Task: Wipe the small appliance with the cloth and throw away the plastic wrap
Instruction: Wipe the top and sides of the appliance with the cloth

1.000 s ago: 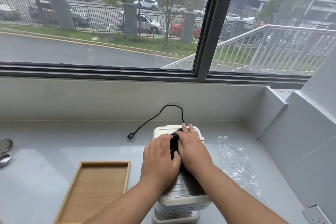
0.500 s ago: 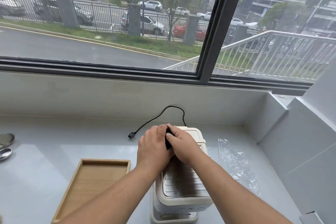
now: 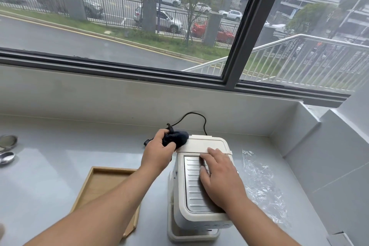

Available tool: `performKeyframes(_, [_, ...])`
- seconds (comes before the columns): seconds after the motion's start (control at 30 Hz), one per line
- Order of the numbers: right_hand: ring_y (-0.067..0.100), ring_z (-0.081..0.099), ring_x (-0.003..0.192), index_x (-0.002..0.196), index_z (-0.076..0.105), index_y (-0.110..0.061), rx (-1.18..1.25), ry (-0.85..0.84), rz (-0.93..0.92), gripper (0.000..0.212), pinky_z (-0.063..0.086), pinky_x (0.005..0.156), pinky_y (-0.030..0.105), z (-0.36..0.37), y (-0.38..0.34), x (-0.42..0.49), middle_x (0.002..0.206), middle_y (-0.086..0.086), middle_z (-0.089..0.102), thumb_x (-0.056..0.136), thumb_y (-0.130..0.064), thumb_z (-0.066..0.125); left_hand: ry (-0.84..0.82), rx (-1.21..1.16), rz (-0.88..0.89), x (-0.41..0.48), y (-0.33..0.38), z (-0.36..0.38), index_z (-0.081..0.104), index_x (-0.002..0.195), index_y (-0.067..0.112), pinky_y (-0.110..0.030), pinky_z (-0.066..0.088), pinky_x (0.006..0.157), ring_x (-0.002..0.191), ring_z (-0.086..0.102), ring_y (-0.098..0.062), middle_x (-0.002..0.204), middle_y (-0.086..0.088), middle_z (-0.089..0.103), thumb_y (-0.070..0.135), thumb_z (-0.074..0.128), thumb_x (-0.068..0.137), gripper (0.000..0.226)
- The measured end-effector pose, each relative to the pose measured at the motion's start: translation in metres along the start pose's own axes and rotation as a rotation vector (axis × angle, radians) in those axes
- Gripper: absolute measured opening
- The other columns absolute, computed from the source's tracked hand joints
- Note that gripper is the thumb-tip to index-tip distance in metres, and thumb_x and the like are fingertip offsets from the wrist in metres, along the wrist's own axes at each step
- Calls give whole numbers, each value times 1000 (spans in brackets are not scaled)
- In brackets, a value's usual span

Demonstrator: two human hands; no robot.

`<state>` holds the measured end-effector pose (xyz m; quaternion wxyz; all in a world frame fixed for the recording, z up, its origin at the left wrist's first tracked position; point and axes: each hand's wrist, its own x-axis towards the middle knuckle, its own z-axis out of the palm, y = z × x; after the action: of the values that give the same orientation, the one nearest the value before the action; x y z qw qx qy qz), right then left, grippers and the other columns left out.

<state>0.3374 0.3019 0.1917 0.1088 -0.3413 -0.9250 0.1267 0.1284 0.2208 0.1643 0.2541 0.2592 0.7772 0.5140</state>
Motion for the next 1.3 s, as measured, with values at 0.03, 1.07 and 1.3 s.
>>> performKeyframes(0.03, [22,31,149,140,57,-26,-7,5,2,41,20,124,36,1,0,0,158,-1,45,101,-34,50,-13,-29,-31,3,-3,-1,58,108,51,-37,57,72,75,69,-17,82,8,74,41,51,69,41])
performKeyframes(1.07, [21,32,149,136,56,-28,-27,-20,59,43,19,126,40,5,0,4,155,-3,47,95,-38,47,-183,3,-410,24,-122,47,49,96,21,-43,55,66,75,66,-35,93,-17,69,12,56,70,28])
performKeyframes(1.3, [22,36,147,135,57,-27,-19,0,56,43,21,125,38,7,3,4,153,-3,49,94,-37,49,-208,135,-443,28,-138,58,46,97,24,-33,44,64,78,62,-30,95,-13,67,13,56,79,23])
